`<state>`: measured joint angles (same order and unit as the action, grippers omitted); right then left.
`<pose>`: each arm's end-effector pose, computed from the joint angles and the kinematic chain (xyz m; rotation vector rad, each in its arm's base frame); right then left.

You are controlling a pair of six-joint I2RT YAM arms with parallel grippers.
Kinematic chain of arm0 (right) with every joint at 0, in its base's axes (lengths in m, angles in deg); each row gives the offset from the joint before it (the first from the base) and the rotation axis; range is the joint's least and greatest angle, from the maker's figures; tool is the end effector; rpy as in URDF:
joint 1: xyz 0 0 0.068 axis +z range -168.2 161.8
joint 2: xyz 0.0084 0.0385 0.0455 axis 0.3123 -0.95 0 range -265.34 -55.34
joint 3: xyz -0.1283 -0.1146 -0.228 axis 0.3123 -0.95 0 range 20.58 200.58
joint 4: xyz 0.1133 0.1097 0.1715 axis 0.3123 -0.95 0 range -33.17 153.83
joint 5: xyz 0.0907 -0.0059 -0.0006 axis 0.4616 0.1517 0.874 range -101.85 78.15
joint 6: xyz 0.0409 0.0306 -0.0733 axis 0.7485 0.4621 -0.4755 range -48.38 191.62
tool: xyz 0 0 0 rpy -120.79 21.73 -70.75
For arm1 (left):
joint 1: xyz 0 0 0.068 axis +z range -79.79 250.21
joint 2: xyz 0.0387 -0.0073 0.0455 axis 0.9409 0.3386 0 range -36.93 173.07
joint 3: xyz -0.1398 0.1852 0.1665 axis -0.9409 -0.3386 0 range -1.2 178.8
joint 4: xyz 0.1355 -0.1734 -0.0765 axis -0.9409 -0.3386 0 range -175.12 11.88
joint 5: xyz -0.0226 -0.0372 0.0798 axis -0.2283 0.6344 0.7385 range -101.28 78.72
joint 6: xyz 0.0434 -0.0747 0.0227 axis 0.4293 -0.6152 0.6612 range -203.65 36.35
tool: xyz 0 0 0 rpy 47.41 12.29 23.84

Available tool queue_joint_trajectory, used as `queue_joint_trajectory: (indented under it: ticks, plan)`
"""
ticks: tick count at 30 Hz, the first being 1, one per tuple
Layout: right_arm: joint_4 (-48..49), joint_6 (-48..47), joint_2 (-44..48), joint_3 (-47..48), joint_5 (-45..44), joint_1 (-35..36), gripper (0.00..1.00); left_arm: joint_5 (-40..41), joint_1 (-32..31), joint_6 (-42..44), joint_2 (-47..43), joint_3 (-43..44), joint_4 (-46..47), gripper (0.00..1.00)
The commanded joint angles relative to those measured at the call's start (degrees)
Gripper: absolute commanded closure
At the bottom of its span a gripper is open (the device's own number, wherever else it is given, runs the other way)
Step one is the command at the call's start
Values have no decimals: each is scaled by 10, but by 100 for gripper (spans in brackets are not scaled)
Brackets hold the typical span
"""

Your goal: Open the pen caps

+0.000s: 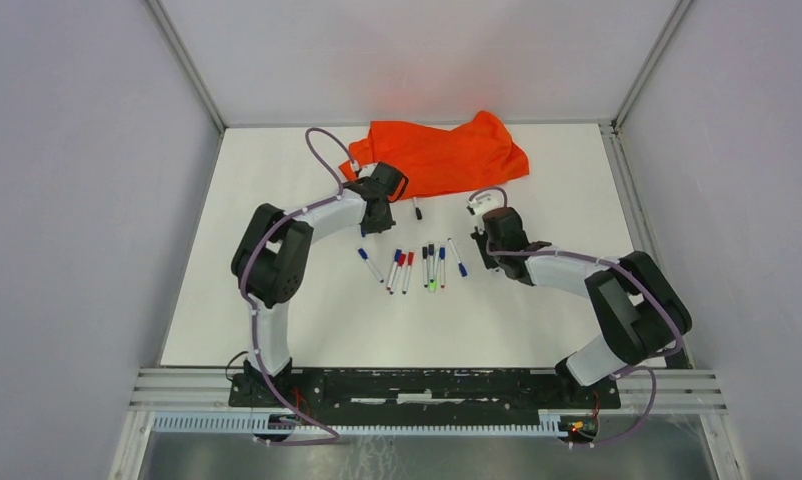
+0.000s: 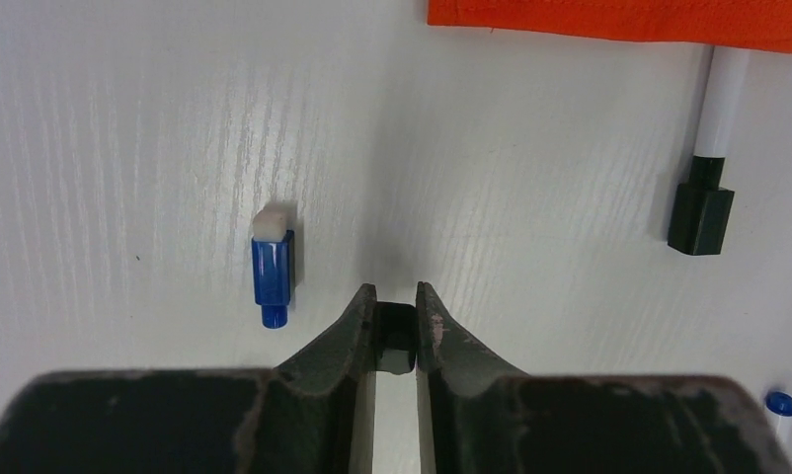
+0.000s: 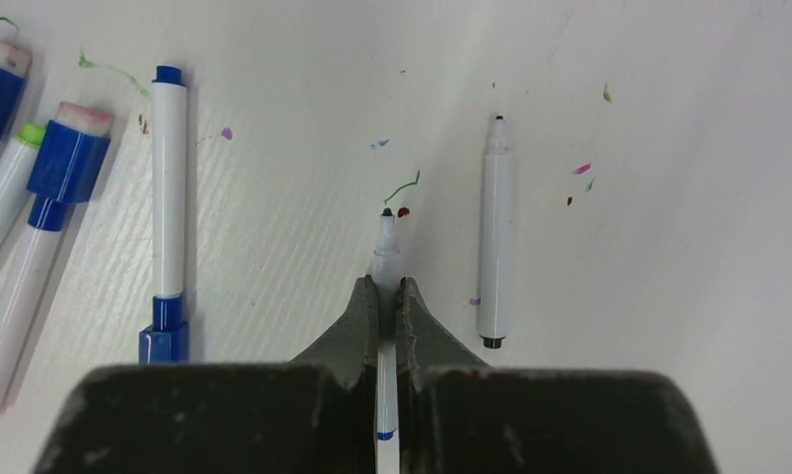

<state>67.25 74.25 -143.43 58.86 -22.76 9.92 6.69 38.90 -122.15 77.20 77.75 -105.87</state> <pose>0.2715 0.1280 0.1553 -0.4327 2.3219 0.0329 0.3640 -0.1926 0.1587 -0.2599 2.5681 -0.0208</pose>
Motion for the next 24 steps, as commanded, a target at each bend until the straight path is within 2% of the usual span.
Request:
queue_joint_trajectory:
  ticks: [1,5,9,15,19,24]
  plan:
    - [25,-21,-18,34,-21,-8,99,15,7,11,8,13,4,74]
    - [22,-21,-37,52,-27,-10,96,15,11,8,9,10,7,64]
    - [19,-22,-53,62,-37,-10,88,13,17,6,6,4,10,59]
    - [19,-38,-60,67,-46,-12,73,11,19,4,-5,-3,16,58]
    - [19,-43,-51,70,-47,-13,68,6,19,1,-26,-9,20,57]
    - [22,-54,-13,71,-41,-6,62,-5,19,-4,-64,-21,31,50]
